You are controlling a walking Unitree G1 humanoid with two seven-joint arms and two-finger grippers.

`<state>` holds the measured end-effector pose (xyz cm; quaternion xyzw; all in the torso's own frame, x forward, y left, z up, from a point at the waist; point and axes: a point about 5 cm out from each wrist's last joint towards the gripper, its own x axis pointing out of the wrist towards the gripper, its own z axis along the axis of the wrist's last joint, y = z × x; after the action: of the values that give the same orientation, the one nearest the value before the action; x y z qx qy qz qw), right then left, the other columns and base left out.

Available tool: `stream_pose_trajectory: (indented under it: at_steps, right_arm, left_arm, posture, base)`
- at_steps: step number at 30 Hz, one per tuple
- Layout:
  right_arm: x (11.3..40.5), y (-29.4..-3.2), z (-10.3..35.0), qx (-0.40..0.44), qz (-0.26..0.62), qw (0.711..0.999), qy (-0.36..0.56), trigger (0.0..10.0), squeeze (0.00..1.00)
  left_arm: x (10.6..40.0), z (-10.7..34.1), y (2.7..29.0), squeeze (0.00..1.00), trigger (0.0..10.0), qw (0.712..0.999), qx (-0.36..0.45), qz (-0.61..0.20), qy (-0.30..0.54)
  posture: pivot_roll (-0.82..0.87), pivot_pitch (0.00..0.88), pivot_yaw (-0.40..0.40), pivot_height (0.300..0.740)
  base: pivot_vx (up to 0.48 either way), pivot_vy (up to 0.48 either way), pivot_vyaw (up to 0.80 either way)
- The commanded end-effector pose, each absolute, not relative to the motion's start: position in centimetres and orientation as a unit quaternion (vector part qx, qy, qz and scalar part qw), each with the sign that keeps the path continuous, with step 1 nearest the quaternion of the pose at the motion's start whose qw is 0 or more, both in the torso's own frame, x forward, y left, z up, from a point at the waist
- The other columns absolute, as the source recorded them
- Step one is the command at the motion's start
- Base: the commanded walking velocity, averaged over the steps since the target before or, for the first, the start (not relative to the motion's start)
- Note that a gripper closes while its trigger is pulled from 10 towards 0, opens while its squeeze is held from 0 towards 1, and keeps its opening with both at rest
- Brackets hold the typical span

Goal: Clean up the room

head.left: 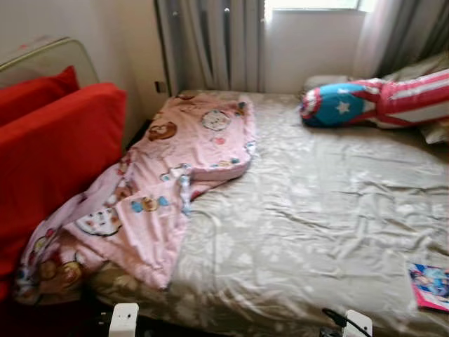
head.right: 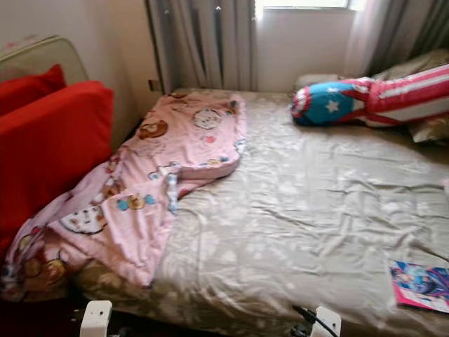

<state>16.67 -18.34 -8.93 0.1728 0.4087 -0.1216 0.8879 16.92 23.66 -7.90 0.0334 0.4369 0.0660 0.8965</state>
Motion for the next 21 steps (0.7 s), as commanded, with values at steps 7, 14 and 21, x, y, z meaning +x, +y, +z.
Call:
stream_pose_trajectory:
  at_steps: [7,14,21]
  right_arm:
    - [16.36,-18.90,-9.00,0.169,-0.128,0.887,0.411,10.0,0.00]
    - [16.40,-18.80,-8.99,0.170,-0.127,0.887,0.410,10.0,0.00]
    - [16.41,-18.73,-8.98,0.167,-0.121,0.888,0.410,10.0,0.00]
  left_arm:
    - [17.33,-7.77,23.44,0.00,10.0,0.898,0.035,0.061,0.433]
    - [17.26,-7.80,23.47,0.00,10.0,0.898,0.040,0.056,0.435]
    - [17.19,-7.82,23.47,0.00,10.0,0.898,0.040,0.057,0.435]
  posture:
    - [0.01,0.000,0.010,0.740]
    - [0.01,0.000,0.010,0.740]
    - [0.01,0.000,0.010,0.740]
  base:
    - [0.000,0.480,0.00]
    - [0.000,0.185,0.00]
    - [0.000,0.000,0.19]
